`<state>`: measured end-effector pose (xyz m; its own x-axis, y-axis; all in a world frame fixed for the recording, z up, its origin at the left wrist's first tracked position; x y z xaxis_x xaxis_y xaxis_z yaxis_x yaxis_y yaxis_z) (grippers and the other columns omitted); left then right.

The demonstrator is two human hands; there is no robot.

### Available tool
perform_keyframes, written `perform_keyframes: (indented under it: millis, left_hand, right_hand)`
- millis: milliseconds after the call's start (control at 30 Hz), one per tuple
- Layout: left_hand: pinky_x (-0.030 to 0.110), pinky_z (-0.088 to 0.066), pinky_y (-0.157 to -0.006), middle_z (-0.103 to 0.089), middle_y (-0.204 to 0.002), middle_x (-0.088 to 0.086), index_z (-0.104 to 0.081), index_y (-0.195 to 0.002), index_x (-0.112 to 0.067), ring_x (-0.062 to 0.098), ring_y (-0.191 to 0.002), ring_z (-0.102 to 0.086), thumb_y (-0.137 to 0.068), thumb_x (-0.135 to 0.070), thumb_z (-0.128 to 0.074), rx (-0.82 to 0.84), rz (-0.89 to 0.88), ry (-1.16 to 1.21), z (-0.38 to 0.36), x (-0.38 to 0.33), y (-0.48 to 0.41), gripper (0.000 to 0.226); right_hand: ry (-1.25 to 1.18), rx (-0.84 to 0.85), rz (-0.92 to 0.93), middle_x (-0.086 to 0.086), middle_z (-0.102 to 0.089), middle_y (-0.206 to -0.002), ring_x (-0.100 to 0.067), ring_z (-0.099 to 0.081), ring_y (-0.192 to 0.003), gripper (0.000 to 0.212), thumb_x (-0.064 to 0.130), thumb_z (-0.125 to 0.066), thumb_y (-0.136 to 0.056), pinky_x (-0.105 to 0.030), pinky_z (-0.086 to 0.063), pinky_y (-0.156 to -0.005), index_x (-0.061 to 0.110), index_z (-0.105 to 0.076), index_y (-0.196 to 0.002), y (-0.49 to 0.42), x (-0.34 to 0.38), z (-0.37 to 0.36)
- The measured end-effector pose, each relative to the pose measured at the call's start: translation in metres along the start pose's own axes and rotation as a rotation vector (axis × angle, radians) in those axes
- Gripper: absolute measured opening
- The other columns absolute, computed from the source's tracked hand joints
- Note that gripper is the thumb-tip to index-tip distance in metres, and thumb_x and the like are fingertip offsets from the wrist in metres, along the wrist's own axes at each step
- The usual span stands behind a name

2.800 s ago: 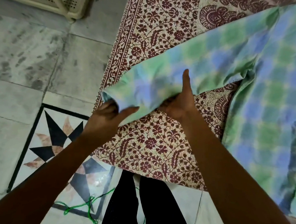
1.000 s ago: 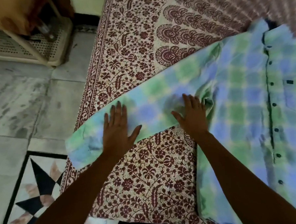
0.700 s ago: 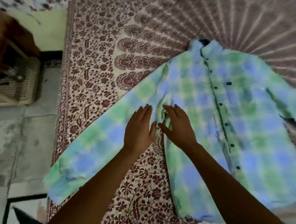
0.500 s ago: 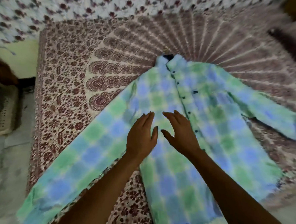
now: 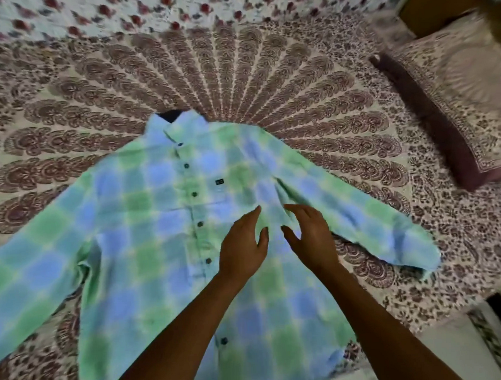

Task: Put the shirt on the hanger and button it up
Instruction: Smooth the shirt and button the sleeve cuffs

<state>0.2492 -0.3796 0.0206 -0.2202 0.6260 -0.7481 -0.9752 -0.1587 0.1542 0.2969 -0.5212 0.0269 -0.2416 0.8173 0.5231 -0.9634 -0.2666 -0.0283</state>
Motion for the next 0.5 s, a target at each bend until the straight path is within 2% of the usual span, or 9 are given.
perform_keyframes:
  millis: [133, 167, 200, 267, 300, 367, 433, 467, 500]
  left_hand:
    - [0.03, -0.043, -0.098, -0.057, -0.13, 0.008, -0.05, -0.131, -0.012, 0.025, -0.114, -0.057, -0.092, -0.022, -0.054, 0.101, 0.146, 0.132, -0.049, 0.004, -0.03, 0.04]
    - [0.024, -0.044, -0.093, -0.059, -0.127, 0.008, -0.053, -0.128, -0.01, 0.024, -0.109, -0.06, -0.091, -0.019, -0.055, 0.133, 0.196, 0.181, -0.059, 0.005, -0.036, 0.038]
    - [0.018, -0.042, -0.086, -0.061, -0.124, 0.007, -0.055, -0.125, -0.009, 0.024, -0.105, -0.062, -0.091, -0.018, -0.055, 0.166, 0.237, 0.222, -0.072, 0.006, -0.043, 0.035]
    - [0.018, -0.044, -0.086, -0.062, -0.12, 0.008, -0.058, -0.121, -0.007, 0.025, -0.104, -0.063, -0.092, -0.019, -0.054, 0.242, 0.323, 0.298, -0.096, 0.009, -0.054, 0.032]
    - [0.027, -0.047, -0.09, -0.064, -0.117, 0.011, -0.061, -0.117, -0.008, 0.028, -0.103, -0.062, -0.091, -0.022, -0.055, 0.275, 0.373, 0.35, -0.111, 0.011, -0.061, 0.03]
    - [0.039, -0.051, -0.09, -0.066, -0.104, 0.016, -0.065, -0.099, -0.009, 0.031, -0.097, -0.064, -0.089, -0.025, -0.053, 0.317, 0.473, 0.452, -0.135, 0.011, -0.069, 0.022]
    - [0.032, -0.05, -0.077, -0.058, -0.086, 0.013, -0.057, -0.078, -0.015, 0.026, -0.08, -0.062, -0.093, -0.016, -0.05, 0.347, 0.606, 0.626, -0.159, 0.006, -0.074, 0.017]
    - [0.028, -0.049, -0.07, -0.054, -0.08, 0.011, -0.053, -0.073, -0.016, 0.022, -0.073, -0.057, -0.094, -0.012, -0.049, 0.344, 0.682, 0.735, -0.17, 0.004, -0.074, 0.021]
    - [0.023, -0.048, -0.064, -0.051, -0.076, 0.008, -0.051, -0.074, -0.015, 0.018, -0.069, -0.053, -0.094, -0.011, -0.049, 0.344, 0.75, 0.819, -0.179, -0.001, -0.075, 0.021]
  right_hand:
    - [-0.409, -0.239, -0.736, -0.012, -0.057, -0.08, -0.018, -0.057, -0.073, 0.025, 0.037, -0.058, -0.083, -0.025, -0.046, -0.076, 0.013, -0.056, -0.089, 0.009, -0.106, 0.016]
    - [-0.527, -0.243, -0.843, -0.005, -0.048, -0.072, -0.008, -0.051, -0.063, 0.017, 0.03, -0.052, -0.09, -0.017, -0.046, -0.069, 0.016, -0.049, -0.081, 0.011, -0.128, 0.011]
    - [-0.546, -0.196, -0.903, 0.001, -0.04, -0.068, 0.0, -0.05, -0.056, 0.023, 0.019, -0.045, -0.096, -0.005, -0.041, -0.06, 0.021, -0.041, -0.073, 0.014, -0.149, 0.007]
    - [-0.582, -0.161, -1.023, 0.006, -0.044, -0.062, 0.013, -0.053, -0.052, 0.039, 0.005, -0.043, -0.097, 0.003, -0.037, -0.055, 0.028, -0.029, -0.068, 0.027, -0.165, 0.013]
    - [-0.731, -0.185, -1.14, 0.007, -0.052, -0.063, 0.01, -0.057, -0.058, 0.041, 0.005, -0.051, -0.093, -0.001, -0.044, -0.064, 0.031, -0.029, -0.07, 0.04, -0.185, 0.008]
    - [-0.965, -0.171, -1.368, 0.006, -0.058, -0.076, -0.009, -0.062, -0.075, 0.043, 0.007, -0.064, -0.081, -0.026, -0.054, -0.08, 0.037, -0.033, -0.076, 0.053, -0.208, 0.0]
    - [-1.044, -0.266, -1.342, 0.011, -0.06, -0.07, -0.001, -0.059, -0.064, 0.032, 0.012, -0.061, -0.086, -0.019, -0.053, -0.065, 0.035, -0.039, -0.085, 0.053, -0.23, 0.007]
    - [-1.112, -0.348, -1.323, 0.009, -0.06, -0.062, -0.003, -0.058, -0.056, 0.015, 0.023, -0.055, -0.092, -0.019, -0.051, -0.053, 0.03, -0.043, -0.086, 0.05, -0.243, 0.009]
    - [-1.223, -0.434, -1.4, 0.005, -0.058, -0.052, -0.007, -0.057, -0.05, 0.017, 0.033, -0.052, -0.093, -0.018, -0.047, -0.043, 0.023, -0.046, -0.08, 0.045, -0.248, 0.012]
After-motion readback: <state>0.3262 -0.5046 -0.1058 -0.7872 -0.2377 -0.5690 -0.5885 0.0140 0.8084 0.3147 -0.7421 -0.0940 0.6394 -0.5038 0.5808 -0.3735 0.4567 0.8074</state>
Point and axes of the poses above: each hand's wrist, its own y-axis away from the middle knuckle, its own z-axis out of the back of the hand, x = y × z, the point moved 6 cm from there along -y, towards the middle knuckle
